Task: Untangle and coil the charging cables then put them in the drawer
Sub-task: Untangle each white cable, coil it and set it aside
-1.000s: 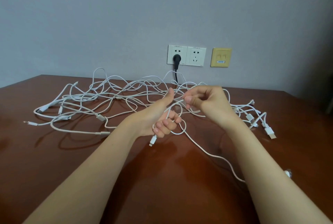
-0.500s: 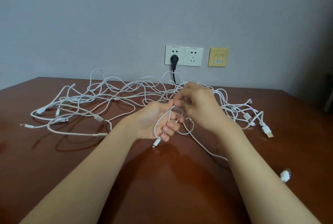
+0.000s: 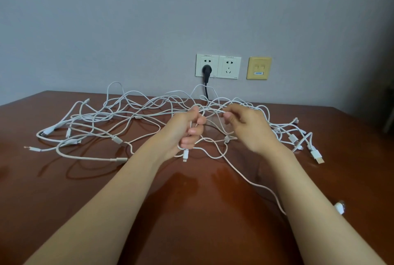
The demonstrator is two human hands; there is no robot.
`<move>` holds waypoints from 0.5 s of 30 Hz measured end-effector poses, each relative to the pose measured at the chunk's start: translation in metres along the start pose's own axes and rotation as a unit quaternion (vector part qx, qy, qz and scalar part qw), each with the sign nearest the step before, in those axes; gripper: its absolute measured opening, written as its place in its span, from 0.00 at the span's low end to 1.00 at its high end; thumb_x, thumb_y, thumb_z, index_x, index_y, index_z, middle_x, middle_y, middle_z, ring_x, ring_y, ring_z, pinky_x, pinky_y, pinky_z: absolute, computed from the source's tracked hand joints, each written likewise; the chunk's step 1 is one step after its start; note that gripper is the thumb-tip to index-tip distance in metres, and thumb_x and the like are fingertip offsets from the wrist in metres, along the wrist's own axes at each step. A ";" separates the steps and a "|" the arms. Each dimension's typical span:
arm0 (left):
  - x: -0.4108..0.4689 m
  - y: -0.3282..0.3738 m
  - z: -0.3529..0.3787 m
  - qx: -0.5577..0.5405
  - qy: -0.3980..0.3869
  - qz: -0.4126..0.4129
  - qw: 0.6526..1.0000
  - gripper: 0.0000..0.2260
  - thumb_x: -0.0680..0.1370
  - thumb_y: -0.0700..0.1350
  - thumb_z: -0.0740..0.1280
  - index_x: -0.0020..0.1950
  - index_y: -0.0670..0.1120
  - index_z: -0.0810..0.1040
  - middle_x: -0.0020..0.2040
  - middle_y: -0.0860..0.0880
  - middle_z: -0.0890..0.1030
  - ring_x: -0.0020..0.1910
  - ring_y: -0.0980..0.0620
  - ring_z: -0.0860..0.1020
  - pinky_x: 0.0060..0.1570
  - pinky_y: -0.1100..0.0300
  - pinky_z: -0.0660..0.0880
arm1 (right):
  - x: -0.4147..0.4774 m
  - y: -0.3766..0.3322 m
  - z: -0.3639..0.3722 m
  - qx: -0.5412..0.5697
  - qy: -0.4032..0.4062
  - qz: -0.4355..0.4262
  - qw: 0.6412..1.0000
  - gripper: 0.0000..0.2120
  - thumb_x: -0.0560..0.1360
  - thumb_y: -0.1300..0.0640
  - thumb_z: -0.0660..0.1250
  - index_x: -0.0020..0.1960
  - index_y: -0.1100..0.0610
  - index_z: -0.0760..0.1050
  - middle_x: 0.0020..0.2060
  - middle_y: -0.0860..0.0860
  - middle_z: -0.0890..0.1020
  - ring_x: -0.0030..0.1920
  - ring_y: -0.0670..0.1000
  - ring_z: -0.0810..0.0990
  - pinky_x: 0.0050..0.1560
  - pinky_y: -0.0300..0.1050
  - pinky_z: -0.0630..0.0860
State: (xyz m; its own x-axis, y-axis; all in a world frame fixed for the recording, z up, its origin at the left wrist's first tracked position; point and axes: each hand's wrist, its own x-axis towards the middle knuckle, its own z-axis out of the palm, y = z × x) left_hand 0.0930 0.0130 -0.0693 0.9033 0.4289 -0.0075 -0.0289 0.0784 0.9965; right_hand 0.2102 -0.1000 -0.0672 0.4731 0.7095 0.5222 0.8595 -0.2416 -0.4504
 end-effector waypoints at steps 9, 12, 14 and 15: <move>0.005 -0.011 0.015 0.120 0.082 0.106 0.984 0.17 0.83 0.45 0.52 0.35 0.45 0.65 0.16 0.55 0.62 0.13 0.60 0.56 0.15 0.72 0.52 | -0.001 -0.026 0.026 0.078 0.066 0.049 0.993 0.06 0.77 0.57 0.61 0.42 0.52 0.72 0.37 0.55 0.83 0.39 0.56 0.77 0.42 0.46 0.69; 0.007 -0.012 0.019 0.144 0.141 0.147 0.968 0.16 0.82 0.40 0.53 0.35 0.46 0.67 0.14 0.53 0.65 0.13 0.59 0.60 0.16 0.71 0.56 | -0.001 -0.031 0.026 0.081 0.075 0.059 0.992 0.06 0.77 0.58 0.60 0.44 0.54 0.75 0.39 0.56 0.83 0.44 0.57 0.79 0.45 0.45 0.70; 0.010 -0.013 0.018 0.149 0.185 0.168 0.957 0.14 0.82 0.40 0.55 0.36 0.47 0.68 0.15 0.53 0.67 0.15 0.59 0.64 0.21 0.68 0.60 | -0.002 -0.034 0.025 0.062 0.067 0.051 0.995 0.09 0.77 0.58 0.59 0.48 0.56 0.78 0.41 0.57 0.83 0.47 0.58 0.79 0.47 0.46 0.70; 0.012 -0.013 0.017 0.146 0.206 0.175 0.952 0.13 0.81 0.41 0.56 0.36 0.48 0.69 0.16 0.53 0.68 0.17 0.59 0.65 0.24 0.65 0.61 | -0.002 -0.036 0.026 0.044 0.059 0.039 0.997 0.11 0.77 0.59 0.58 0.51 0.56 0.78 0.43 0.57 0.83 0.48 0.58 0.78 0.47 0.46 0.69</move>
State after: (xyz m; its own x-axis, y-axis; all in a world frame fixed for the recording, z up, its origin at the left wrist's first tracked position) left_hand 0.1114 0.0021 -0.0811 0.6144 0.7033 0.3576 -0.1229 -0.3624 0.9239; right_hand 0.1733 -0.0757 -0.0712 0.5611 0.6075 0.5623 0.8019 -0.2303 -0.5514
